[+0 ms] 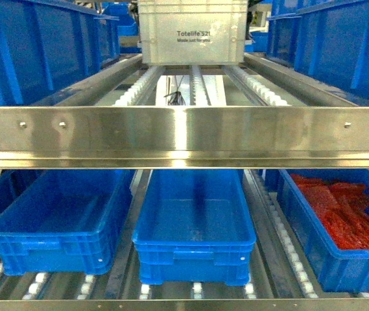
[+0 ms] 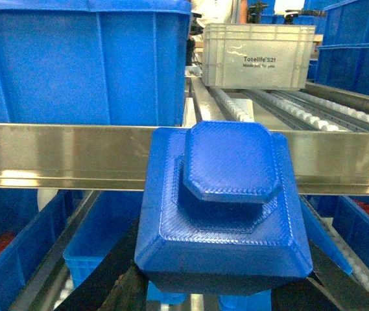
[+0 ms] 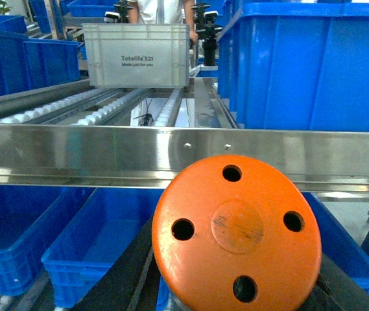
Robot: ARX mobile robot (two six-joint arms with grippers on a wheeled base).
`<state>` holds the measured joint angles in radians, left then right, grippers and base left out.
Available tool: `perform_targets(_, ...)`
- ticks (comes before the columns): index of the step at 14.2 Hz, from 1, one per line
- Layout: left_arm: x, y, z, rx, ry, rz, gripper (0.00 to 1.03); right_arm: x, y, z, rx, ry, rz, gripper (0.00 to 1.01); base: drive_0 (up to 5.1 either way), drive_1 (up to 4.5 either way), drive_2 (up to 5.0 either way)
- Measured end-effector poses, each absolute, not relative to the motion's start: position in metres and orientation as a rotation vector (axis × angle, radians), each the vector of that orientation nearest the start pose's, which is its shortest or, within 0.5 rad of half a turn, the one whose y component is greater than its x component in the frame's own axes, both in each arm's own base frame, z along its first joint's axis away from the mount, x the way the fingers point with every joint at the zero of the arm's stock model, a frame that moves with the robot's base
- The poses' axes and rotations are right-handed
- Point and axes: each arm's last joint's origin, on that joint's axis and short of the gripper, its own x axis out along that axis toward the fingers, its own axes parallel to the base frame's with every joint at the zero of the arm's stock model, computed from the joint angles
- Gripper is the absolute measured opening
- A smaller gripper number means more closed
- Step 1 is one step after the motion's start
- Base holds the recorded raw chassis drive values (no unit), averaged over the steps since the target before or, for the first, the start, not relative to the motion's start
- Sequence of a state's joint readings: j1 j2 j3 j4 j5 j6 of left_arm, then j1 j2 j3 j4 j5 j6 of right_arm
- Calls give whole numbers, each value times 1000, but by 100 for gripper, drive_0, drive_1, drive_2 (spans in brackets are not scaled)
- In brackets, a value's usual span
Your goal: Sort blue parts and orange caps into right shelf containers
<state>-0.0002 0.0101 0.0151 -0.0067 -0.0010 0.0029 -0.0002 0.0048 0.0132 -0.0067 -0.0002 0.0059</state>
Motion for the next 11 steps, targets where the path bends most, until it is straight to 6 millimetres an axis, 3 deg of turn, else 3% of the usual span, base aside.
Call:
perform_targets(9,97,0,167,3,2,1,43,97,0,167,6,-1,0,42,-499,246,246)
perform_targets(11,97,0,167,2,1,8,43,97,0,167,6,-6,5,42,0,0,0)
